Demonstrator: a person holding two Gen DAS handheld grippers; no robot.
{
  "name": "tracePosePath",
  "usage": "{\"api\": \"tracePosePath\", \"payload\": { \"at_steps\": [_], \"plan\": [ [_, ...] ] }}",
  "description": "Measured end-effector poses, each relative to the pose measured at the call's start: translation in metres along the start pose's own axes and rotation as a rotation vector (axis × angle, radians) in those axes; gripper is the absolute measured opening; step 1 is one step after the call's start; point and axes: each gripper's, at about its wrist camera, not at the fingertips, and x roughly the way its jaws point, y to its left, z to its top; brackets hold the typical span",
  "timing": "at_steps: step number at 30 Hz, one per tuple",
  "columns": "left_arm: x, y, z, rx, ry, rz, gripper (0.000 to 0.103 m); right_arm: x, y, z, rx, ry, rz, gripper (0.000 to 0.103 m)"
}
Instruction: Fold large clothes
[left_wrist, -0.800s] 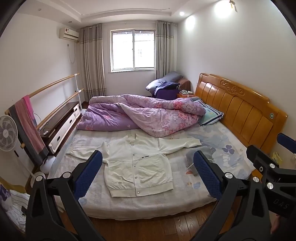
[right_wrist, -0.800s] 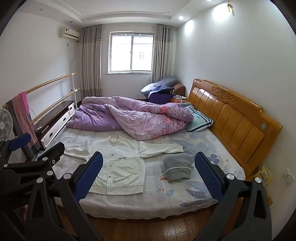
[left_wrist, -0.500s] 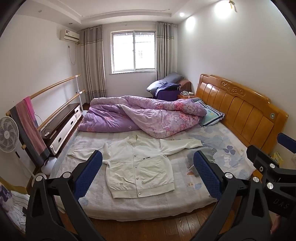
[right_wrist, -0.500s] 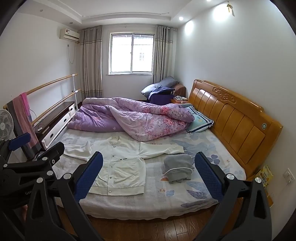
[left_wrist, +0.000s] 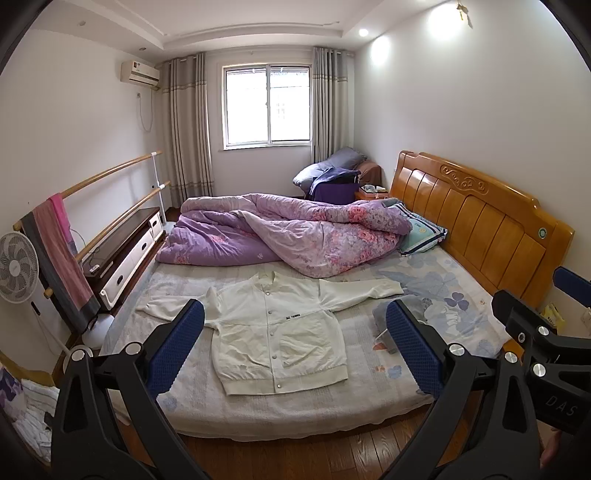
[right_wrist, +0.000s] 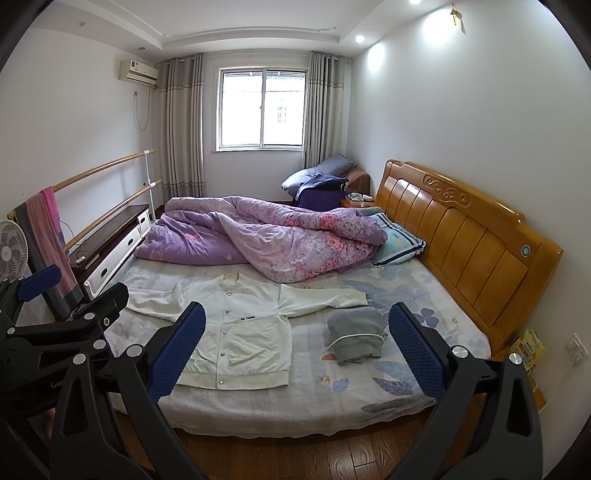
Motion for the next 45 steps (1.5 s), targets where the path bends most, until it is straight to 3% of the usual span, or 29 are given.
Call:
{"api": "tracePosePath", "payload": {
  "at_steps": [45],
  "plan": [
    [0.007,-0.002,-0.005,-0.016,0.013,-0.003,0.098,0.006,-0.009,0.0,0.009,0.025,0.01,0.096]
  ]
}}
